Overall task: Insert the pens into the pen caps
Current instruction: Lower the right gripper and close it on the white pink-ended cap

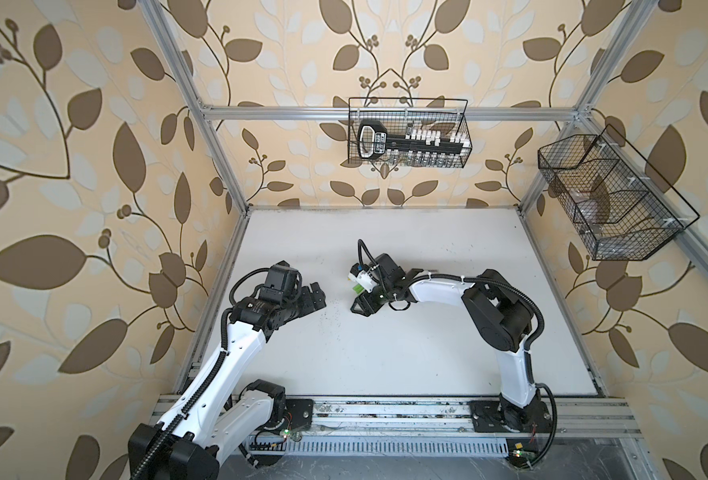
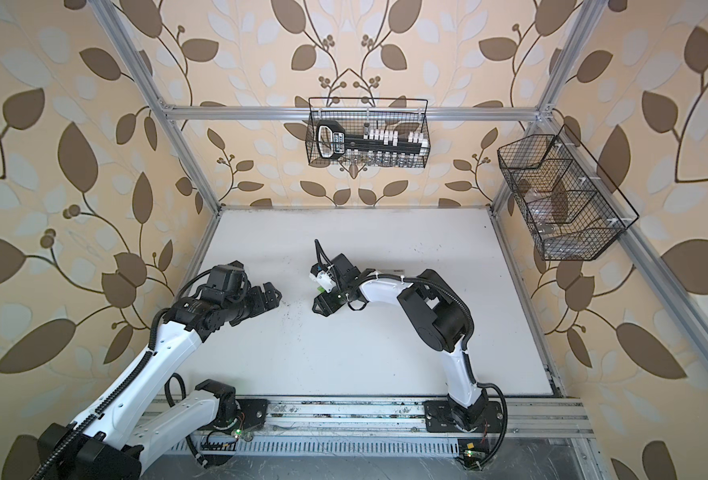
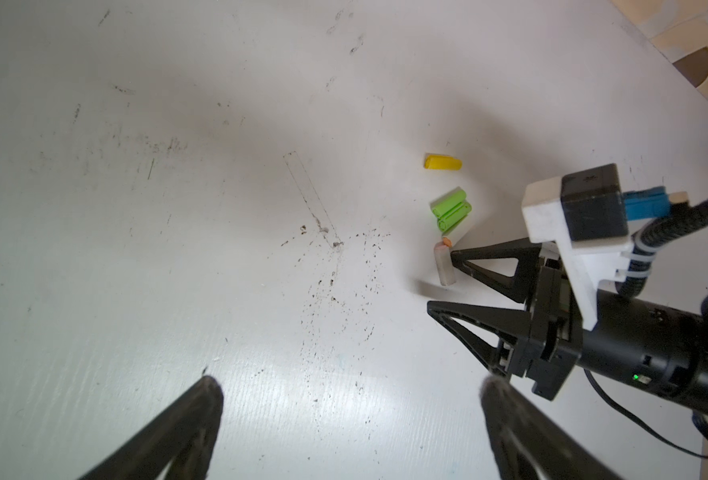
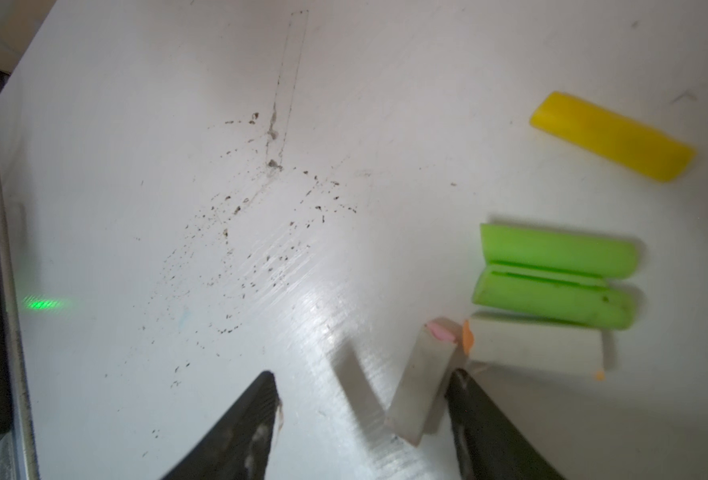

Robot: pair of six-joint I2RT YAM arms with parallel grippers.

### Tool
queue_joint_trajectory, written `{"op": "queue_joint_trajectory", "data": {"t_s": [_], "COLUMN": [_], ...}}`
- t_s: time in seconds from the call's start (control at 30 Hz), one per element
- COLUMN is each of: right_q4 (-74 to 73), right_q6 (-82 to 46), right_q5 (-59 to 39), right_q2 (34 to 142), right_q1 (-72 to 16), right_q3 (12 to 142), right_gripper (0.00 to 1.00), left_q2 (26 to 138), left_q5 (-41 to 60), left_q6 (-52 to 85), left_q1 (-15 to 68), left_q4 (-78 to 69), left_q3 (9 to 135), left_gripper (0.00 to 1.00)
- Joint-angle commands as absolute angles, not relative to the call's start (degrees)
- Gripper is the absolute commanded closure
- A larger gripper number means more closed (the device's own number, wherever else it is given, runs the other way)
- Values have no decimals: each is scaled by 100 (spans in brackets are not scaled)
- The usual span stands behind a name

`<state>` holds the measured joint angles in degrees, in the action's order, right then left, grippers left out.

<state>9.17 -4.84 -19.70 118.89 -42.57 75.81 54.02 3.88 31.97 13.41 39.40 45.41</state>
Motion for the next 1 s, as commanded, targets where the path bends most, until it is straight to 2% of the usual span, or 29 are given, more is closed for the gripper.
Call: {"op": "queue_joint_trajectory", "data": {"t_s": [0.0,0.2,0.43,0.77,0.97], "right_q4": [1595,1935,2265,2338,2211], "right_q6": [-442,-528,-630,-555,-376], "right_q5": [-1305,-373,372,408,292], "right_q2": [11997,12000,12023,12057,12080], "right_q1": [-4339,-4549,-4673,-4876,-4948], "right_q3": [7496,7569,7605,7682,7629], "right_gripper": [33,37,50,67,68], "left_q2": [5344,5352,5361,5370,5441], "left_q5": [250,215,180,266,357], "left_q6": [3184,3194,3198,3215,3245], "left_q1": [1273,1266,1248,1222,1222], "left_q4": [4008,3999,3973,3895,3772], "left_q3": [4632,4640,4641,4623,4601], "left_gripper": [1,1,1,1,1]}}
